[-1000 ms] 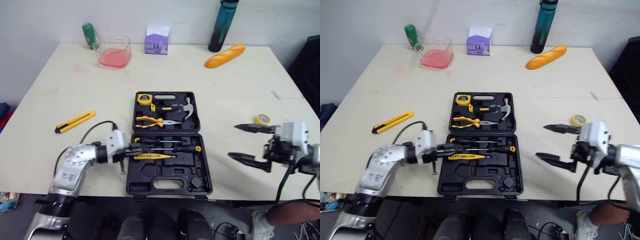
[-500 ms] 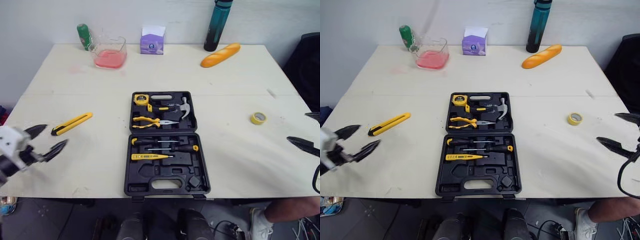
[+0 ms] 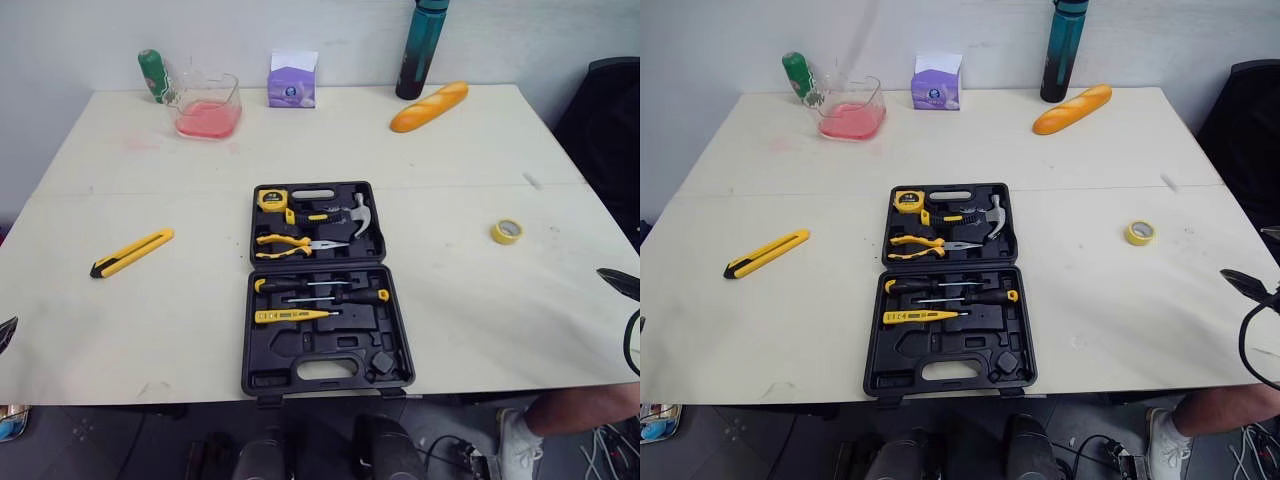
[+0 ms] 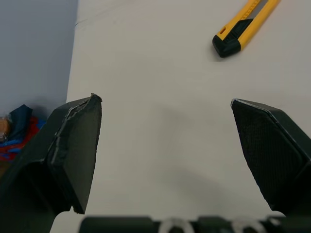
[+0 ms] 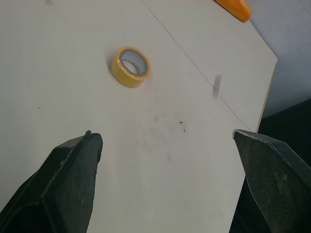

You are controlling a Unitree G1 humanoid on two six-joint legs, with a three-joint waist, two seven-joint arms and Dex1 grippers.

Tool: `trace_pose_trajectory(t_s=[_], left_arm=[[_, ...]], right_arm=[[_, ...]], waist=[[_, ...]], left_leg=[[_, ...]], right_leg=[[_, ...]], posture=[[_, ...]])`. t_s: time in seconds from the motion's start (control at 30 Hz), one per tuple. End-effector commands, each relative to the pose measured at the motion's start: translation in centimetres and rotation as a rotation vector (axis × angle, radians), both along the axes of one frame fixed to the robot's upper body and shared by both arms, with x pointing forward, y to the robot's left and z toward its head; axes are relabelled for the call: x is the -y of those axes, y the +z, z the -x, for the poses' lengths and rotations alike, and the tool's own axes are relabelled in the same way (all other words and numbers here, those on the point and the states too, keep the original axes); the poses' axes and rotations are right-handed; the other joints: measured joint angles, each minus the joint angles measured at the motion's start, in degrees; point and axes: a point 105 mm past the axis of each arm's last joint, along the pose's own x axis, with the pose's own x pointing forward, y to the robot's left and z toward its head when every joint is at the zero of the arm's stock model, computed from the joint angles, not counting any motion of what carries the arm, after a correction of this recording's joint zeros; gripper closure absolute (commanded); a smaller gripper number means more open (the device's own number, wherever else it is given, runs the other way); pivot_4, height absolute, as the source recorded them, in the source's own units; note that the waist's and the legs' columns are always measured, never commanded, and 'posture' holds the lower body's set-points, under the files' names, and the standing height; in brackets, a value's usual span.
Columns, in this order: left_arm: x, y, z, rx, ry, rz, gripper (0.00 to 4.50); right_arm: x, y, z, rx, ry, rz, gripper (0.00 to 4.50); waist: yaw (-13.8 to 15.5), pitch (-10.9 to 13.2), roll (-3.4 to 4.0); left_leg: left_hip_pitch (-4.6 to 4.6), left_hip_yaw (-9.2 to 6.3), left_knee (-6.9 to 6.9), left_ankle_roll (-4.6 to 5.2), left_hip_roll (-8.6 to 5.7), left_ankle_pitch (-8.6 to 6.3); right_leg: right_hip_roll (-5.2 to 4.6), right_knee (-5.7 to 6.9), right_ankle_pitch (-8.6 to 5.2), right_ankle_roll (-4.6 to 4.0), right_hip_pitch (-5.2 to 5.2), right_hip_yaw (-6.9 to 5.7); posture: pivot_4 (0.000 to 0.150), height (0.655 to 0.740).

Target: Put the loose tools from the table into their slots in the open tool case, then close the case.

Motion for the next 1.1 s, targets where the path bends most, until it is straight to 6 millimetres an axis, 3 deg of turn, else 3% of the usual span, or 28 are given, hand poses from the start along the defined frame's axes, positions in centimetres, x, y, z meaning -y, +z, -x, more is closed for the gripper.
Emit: trace_pose_trajectory(t_s=[0.03,0.1,0.23,0.37,0.47,0.53,1.1], left_arm=[[0.4,1.5,-0.2,0.04,-0.028,-0.019,0.04],[0.6,1.6,-0.5,0.043,-0.045,-0.013,0.04],[2.4,1.9,-1.7,0.013,-0.154,0.036,0.04],[4.0,1.8,-2.4,-0.045,-0.246,0.107,0.04],[5.5,1.0,-3.4,-0.134,-0.307,0.144,0.04],[5.8,0.9,-4.3,-0.149,-0.303,0.138,0.04],[6.5,-0.6,-14.1,-0.206,-0.194,0.156,0.04]], right_arm=[[-1.3,0.5,-0.4,0.03,0.064,-0.032,0.0],[-2.0,0.4,-0.5,0.026,0.094,-0.054,0.0],[-6.9,1.2,-0.7,0.079,0.313,-0.232,0.0],[-10.3,1.6,-0.5,0.089,0.419,-0.334,0.0],[-15.3,1.6,-0.3,0.065,0.585,-0.419,0.0],[-17.5,1.6,0.0,0.056,0.652,-0.451,0.0],[-24.3,1.2,1.4,0.035,0.861,-0.548,0.0]], waist=[[0.0,0.0,0.0],[0.0,0.0,0.0],[0.1,0.0,0.01],[0.1,0.0,0.02],[0.2,0.0,0.01],[0.2,0.0,0.01],[0.3,0.0,-0.1]], left_leg=[[0.0,0.0,0.0,-0.01,0.01,0.0],[0.0,0.0,0.0,-0.02,0.04,-0.01],[0.01,-0.01,-0.03,-0.03,0.08,-0.01],[-0.02,-0.01,-0.03,-0.02,0.08,0.0],[-0.01,-0.01,-0.03,0.0,0.07,-0.01],[-0.01,-0.06,-0.03,-0.02,0.09,0.0],[-0.11,0.01,-0.04,0.18,-0.25,0.1]], right_leg=[[0.01,-0.01,0.0,0.0,0.0,0.0],[0.02,-0.01,0.0,0.0,0.01,0.0],[0.05,0.02,-0.01,-0.02,0.0,-0.02],[0.07,0.2,-0.01,-0.01,-0.01,-0.03],[0.07,0.18,-0.01,-0.01,0.01,-0.04],[0.09,0.17,-0.01,-0.01,0.02,-0.06],[0.2,0.26,0.03,0.06,0.01,-0.46]], posture=[[0.15,0.74],[0.15,0.74],[0.15,0.74],[0.15,0.74],[0.15,0.74],[0.15,0.74],[0.15,0.74]])
